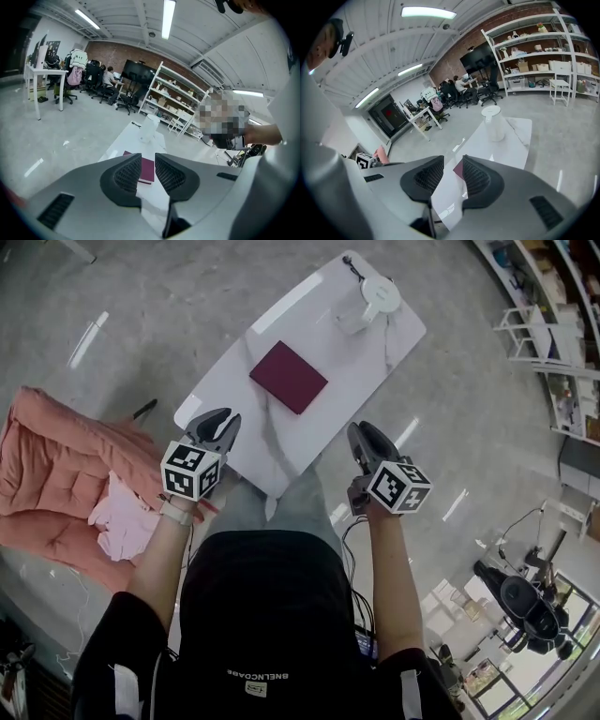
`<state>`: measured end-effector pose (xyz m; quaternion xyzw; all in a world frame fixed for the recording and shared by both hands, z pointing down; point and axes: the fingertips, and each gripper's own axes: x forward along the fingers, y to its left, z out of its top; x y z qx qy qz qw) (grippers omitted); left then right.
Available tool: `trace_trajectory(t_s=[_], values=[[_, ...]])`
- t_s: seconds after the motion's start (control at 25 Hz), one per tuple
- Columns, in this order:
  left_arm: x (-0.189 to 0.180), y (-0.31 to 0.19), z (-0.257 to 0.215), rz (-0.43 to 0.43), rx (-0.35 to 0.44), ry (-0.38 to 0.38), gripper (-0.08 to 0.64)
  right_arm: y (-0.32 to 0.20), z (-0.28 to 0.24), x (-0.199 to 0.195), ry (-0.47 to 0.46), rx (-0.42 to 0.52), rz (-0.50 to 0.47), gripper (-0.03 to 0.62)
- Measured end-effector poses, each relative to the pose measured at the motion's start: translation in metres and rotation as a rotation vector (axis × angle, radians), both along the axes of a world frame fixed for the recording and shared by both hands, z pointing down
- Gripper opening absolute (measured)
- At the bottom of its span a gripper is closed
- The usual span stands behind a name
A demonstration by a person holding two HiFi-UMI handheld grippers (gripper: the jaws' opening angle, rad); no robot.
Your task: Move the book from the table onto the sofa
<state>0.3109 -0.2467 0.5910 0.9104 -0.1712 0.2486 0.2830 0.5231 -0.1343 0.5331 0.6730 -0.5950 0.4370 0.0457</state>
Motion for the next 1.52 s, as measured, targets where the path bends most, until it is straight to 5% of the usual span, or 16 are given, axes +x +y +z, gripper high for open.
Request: trace_trajectory(t_s=[0.72, 1.52], values=[[0.077, -0.022, 0.122, -0.022, -0.100, -0.125, 0.162, -0.040, 0.153, 0.068, -0.157, -0.154, -0.102, 0.215], [0.109, -0.056, 0.267, -0.072, -0.215, -0.260, 0.256, -0.093, 0.301, 0.110, -0.231, -0.279, -0.209, 0.236]])
